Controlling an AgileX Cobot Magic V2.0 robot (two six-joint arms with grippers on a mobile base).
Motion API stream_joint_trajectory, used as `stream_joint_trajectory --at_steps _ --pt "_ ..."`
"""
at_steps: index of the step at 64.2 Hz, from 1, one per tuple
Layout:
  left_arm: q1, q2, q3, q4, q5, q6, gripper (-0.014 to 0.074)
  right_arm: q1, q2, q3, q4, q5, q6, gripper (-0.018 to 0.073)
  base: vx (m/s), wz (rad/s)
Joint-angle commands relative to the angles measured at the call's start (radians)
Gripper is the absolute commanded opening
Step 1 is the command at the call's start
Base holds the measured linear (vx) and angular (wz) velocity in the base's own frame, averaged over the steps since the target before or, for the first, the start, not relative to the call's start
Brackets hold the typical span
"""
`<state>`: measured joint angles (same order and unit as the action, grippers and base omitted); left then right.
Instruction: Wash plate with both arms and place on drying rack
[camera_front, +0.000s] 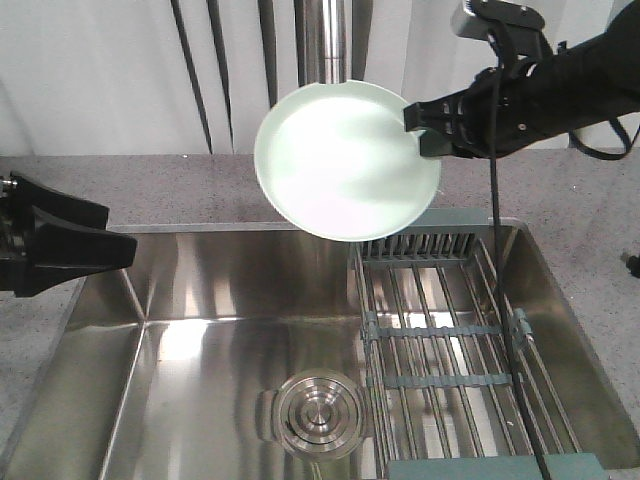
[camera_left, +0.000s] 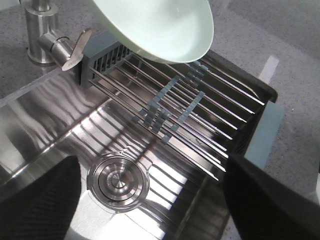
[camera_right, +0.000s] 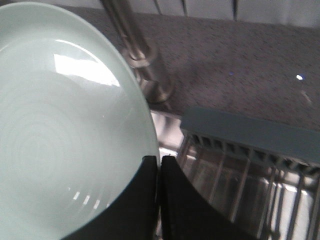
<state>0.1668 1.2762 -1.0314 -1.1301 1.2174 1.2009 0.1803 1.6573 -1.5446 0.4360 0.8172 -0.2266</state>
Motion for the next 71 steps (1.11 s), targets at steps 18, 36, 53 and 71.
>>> stream_joint_trajectory --at_steps 18,36,53,71 --pt "0.000 -0.028 -0.023 -0.071 0.034 0.002 0.0566 -0.057 -0.049 -0.028 -0.010 0.353 -0.003 -0.0008 0.00 0.00" --pt "0.000 -0.028 -0.023 -0.071 0.034 0.002 0.0566 -0.059 -0.049 -0.028 -0.107 0.327 -0.055 -0.0008 0.00 0.00" --pt "0.000 -0.028 -0.023 -0.071 0.034 0.002 0.0566 -0.059 -0.034 -0.026 -0.303 0.320 -0.046 -0.0008 0.00 0.00" --pt "0.000 -0.028 -0.023 -0.071 0.034 0.002 0.0566 -0.059 0.050 -0.026 -0.493 0.331 0.115 -0.0006 0.00 0.00"
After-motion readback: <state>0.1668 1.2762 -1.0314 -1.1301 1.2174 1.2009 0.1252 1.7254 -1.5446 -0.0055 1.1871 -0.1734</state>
